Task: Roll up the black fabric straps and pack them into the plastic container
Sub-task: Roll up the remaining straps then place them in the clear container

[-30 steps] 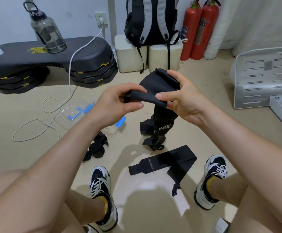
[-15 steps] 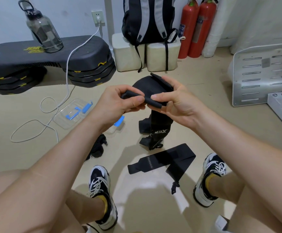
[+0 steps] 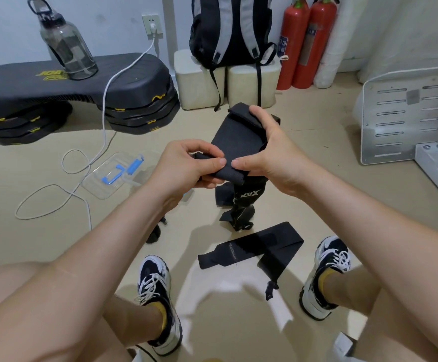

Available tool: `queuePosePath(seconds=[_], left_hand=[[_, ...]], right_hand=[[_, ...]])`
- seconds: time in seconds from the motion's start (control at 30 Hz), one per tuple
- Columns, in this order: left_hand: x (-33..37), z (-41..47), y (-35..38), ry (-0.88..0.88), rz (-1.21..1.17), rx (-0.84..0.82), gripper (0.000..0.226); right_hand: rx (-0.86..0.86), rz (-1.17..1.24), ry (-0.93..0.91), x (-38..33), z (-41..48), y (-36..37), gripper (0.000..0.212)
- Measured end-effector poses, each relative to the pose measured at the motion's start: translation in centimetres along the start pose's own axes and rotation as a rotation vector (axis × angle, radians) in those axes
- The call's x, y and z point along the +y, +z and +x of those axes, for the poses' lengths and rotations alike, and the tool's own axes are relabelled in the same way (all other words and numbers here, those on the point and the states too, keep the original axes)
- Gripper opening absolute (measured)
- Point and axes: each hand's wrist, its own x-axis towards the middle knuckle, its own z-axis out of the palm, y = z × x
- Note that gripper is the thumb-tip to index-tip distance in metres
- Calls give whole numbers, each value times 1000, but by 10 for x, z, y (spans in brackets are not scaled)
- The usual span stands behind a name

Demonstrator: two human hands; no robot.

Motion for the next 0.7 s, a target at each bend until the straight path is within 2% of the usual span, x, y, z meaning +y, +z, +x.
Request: queuePosePath(seconds=[0.1,0.2,0.33,0.43,0.53,0.6,0.7], left_hand=[[-2,0,3,-44,-13,10,5],[-4,1,4,-68,-38,1,6],[0,-1,1,-61,-94,-98,9],[5,0,-8,-27,-119,-202,29],[5,1,-8,4,-118,-195,22],[3,1,-4,0,-129,-166,14],[2,3,0,-3,-123,-117,13]], right_hand=[[-5,-137,-15,-2,-1,1,115],[-14,-130,-5,-2,-2,-1,113],[-28,81,66,-4,-1,-7,98],[-31,295,153,-6,0,-12,87],[-56,429,198,-7,-3,-13,78],[-57,441,200,-7,-4,-12,77],[-47,411,184,-6,-5,-10,77]])
